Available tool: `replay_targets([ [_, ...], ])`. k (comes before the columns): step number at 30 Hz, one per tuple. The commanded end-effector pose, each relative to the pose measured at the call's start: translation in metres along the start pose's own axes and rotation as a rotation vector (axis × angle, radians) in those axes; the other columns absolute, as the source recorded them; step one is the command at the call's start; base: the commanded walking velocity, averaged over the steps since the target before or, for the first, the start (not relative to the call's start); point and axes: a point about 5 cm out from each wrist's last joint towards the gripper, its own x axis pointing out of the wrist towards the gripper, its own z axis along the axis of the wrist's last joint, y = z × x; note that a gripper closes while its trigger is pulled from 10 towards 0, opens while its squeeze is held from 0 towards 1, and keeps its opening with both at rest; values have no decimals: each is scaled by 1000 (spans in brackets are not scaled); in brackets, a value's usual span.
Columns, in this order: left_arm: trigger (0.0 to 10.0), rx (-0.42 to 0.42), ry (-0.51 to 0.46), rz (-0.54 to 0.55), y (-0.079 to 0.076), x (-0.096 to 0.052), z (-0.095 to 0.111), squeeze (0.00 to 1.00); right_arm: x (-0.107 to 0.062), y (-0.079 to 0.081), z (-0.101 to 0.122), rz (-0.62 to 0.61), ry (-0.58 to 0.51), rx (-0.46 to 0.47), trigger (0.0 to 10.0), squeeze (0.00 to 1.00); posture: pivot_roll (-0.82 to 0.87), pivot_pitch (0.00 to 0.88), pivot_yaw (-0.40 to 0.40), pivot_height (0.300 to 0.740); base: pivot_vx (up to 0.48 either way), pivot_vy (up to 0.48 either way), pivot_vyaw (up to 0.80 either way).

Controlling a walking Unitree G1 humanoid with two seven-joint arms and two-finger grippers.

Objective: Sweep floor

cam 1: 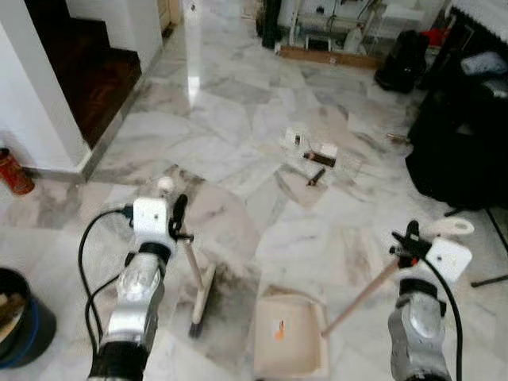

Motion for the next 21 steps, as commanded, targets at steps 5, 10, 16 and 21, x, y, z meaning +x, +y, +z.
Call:
replay_targets([
  [5,10000,50,-34,-13,4,6,9,0,2,12,4,45,-25,55,10000,0,167,82,-46,740,0,0,0],
  [10,10000,74,-35,-7,9,9,11,0,0,24,0,82,-3,84,10000,0,175,76,-40,740,0,0,0],
  [16,10000,113,-25,1,10,13,11,0,1,34,-2,124,11,100,10000,0,179,77,-27,740,0,-41,0],
  [21,10000,108,-33,-8,9,13,12,0,1,32,-1,110,5,107,10000,0,180,77,-24,740,0,-298,0],
])
